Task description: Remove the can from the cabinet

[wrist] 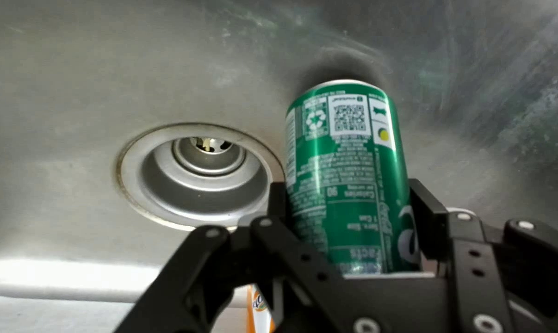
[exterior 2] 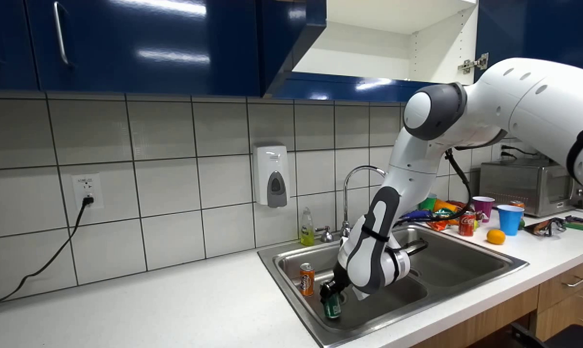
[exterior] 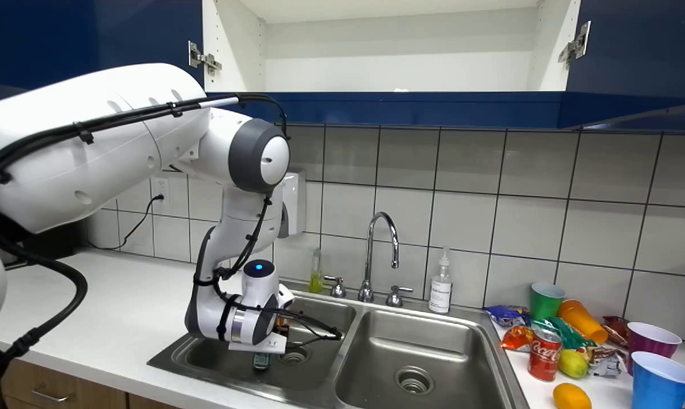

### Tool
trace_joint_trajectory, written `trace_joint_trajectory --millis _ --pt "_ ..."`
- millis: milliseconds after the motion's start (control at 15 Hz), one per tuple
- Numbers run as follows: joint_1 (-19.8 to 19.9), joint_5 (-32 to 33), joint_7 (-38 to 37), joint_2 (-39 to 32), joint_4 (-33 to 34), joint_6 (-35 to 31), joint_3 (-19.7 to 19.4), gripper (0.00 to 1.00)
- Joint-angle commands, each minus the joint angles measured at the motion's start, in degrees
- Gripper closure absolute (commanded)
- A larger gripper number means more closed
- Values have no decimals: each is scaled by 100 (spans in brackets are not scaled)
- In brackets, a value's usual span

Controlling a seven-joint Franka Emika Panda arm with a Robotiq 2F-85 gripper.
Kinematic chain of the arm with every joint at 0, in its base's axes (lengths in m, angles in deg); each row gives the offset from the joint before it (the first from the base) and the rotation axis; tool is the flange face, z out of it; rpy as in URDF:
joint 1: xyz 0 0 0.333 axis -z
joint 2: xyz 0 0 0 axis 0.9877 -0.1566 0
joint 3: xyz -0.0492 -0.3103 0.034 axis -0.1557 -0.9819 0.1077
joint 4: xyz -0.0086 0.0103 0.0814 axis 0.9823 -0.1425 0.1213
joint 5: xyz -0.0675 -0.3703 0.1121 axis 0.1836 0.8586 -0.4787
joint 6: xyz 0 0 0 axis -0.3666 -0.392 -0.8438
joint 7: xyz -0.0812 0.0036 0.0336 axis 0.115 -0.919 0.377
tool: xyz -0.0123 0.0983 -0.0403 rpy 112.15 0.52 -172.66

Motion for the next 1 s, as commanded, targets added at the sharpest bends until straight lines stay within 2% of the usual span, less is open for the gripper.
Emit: trace_joint_trajectory --millis 0,67,200,933 --pt "-53 -11 5 -55 109 -25 -18 12" --pt "-75 -21 5 -44 80 -37 -40 10" --pt "-81 -20 3 -7 41 -34 -41 0" --pt "-70 -34 -58 332 -424 -4 9 0"
